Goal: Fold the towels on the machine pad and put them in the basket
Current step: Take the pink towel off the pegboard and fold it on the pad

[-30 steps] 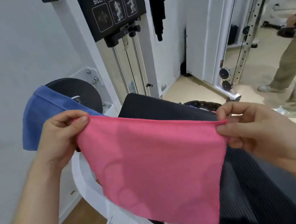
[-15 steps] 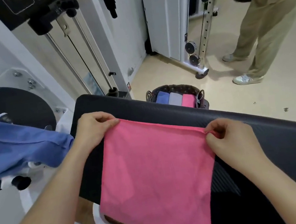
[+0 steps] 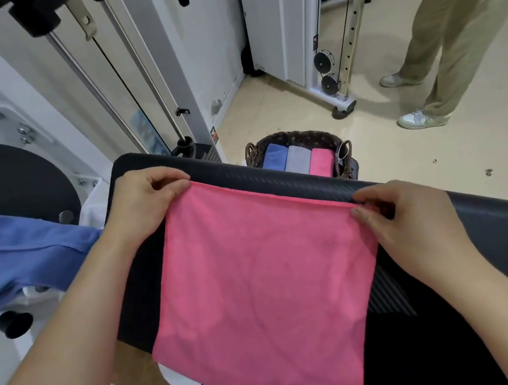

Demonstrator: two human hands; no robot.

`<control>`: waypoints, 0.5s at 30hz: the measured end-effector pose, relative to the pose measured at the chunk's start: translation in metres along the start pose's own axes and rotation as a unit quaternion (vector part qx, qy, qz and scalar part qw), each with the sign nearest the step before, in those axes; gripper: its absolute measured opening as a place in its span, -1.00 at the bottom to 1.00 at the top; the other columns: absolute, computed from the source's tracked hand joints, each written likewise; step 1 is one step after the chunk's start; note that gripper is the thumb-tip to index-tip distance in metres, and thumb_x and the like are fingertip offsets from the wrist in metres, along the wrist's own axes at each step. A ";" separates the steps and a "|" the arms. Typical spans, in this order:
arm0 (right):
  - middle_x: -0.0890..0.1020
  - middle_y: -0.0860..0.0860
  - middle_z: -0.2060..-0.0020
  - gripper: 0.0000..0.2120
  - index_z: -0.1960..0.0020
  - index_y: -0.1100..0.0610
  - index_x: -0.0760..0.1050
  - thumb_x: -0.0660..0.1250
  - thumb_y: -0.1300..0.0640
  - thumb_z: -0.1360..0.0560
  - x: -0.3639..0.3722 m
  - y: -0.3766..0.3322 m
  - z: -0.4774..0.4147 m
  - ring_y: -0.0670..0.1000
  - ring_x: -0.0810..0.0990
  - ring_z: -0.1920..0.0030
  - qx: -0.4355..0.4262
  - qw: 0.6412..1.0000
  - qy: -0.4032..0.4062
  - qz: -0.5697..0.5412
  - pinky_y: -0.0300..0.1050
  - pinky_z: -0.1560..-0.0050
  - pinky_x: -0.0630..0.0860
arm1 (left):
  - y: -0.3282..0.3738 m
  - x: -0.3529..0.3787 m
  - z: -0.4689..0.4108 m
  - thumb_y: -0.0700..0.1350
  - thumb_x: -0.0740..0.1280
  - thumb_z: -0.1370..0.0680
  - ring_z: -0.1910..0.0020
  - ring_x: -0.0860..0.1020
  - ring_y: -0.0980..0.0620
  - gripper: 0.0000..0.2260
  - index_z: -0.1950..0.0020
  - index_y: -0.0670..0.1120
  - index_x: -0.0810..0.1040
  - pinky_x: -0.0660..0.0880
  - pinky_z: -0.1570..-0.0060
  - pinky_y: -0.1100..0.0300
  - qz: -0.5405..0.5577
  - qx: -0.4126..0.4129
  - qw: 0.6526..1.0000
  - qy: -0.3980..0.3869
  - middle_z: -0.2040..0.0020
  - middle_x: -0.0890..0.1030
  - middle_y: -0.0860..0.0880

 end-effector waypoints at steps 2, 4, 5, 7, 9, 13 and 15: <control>0.59 -0.04 0.21 -0.85 -0.03 0.05 0.66 0.41 0.13 -0.47 0.000 0.000 -0.006 -0.02 0.50 0.16 -0.008 0.999 -0.004 0.034 -0.16 0.15 0.31 | 0.001 0.002 -0.005 -0.10 0.50 -0.43 0.22 0.55 0.25 -0.88 0.19 0.13 0.65 0.45 0.14 0.44 -0.003 -0.002 1.000 0.012 0.22 0.66 0.14; 0.54 -0.04 0.24 -0.87 -0.01 0.05 0.66 0.39 0.12 -0.49 0.002 -0.001 -0.011 -0.01 0.44 0.21 -0.016 0.998 -0.008 0.066 -0.14 0.19 0.26 | 0.001 0.003 -0.010 -0.11 0.52 -0.41 0.25 0.55 0.28 -0.87 0.21 0.12 0.65 0.44 0.15 0.45 0.017 -0.008 0.999 0.033 0.25 0.65 0.15; 0.53 -0.04 0.25 -0.88 0.00 0.05 0.66 0.37 0.11 -0.50 0.003 -0.002 -0.013 0.00 0.43 0.21 -0.016 0.997 -0.006 0.073 -0.13 0.20 0.24 | 0.002 0.003 -0.013 -0.12 0.52 -0.41 0.25 0.55 0.30 -0.86 0.22 0.12 0.64 0.43 0.15 0.45 0.028 -0.010 0.999 0.042 0.25 0.65 0.16; 0.56 -0.01 0.21 -0.88 0.03 0.07 0.66 0.35 0.11 -0.51 0.005 -0.001 -0.018 0.03 0.46 0.18 -0.012 0.997 0.006 0.074 -0.12 0.20 0.25 | 0.004 0.004 -0.018 -0.12 0.52 -0.41 0.26 0.55 0.32 -0.84 0.23 0.14 0.63 0.43 0.16 0.45 0.038 -0.012 0.998 0.055 0.24 0.64 0.15; 0.55 0.01 0.20 -0.89 0.06 0.08 0.65 0.35 0.11 -0.51 0.004 0.001 -0.023 0.02 0.44 0.19 -0.004 0.997 0.029 0.072 -0.12 0.21 0.23 | 0.006 0.006 -0.024 -0.11 0.52 -0.41 0.25 0.55 0.29 -0.83 0.24 0.16 0.63 0.42 0.16 0.44 0.035 -0.011 0.997 0.061 0.24 0.64 0.15; 0.48 -0.01 0.24 -0.90 0.08 0.13 0.62 0.34 0.14 -0.51 0.006 -0.001 -0.028 0.00 0.36 0.20 -0.010 0.993 0.085 0.084 -0.12 0.23 0.20 | 0.005 0.011 -0.028 -0.09 0.51 -0.43 0.26 0.53 0.28 -0.92 0.20 0.09 0.66 0.37 0.21 0.48 0.022 -0.015 0.997 0.070 0.24 0.63 0.16; 0.48 0.02 0.24 -0.88 0.09 0.16 0.62 0.32 0.15 -0.51 0.011 -0.003 -0.028 0.04 0.40 0.18 -0.023 0.990 0.102 0.097 -0.11 0.24 0.22 | 0.005 0.012 -0.027 -0.07 0.51 -0.43 0.22 0.54 0.25 -0.92 0.11 0.05 0.68 0.40 0.15 0.43 0.011 -0.010 0.997 0.077 0.20 0.63 0.13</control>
Point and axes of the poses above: each hand's wrist, its own z-axis away from the middle knuckle, its own x-axis out of the palm, y = z × x, the point moved 5 cm from there along -z, towards the middle knuckle
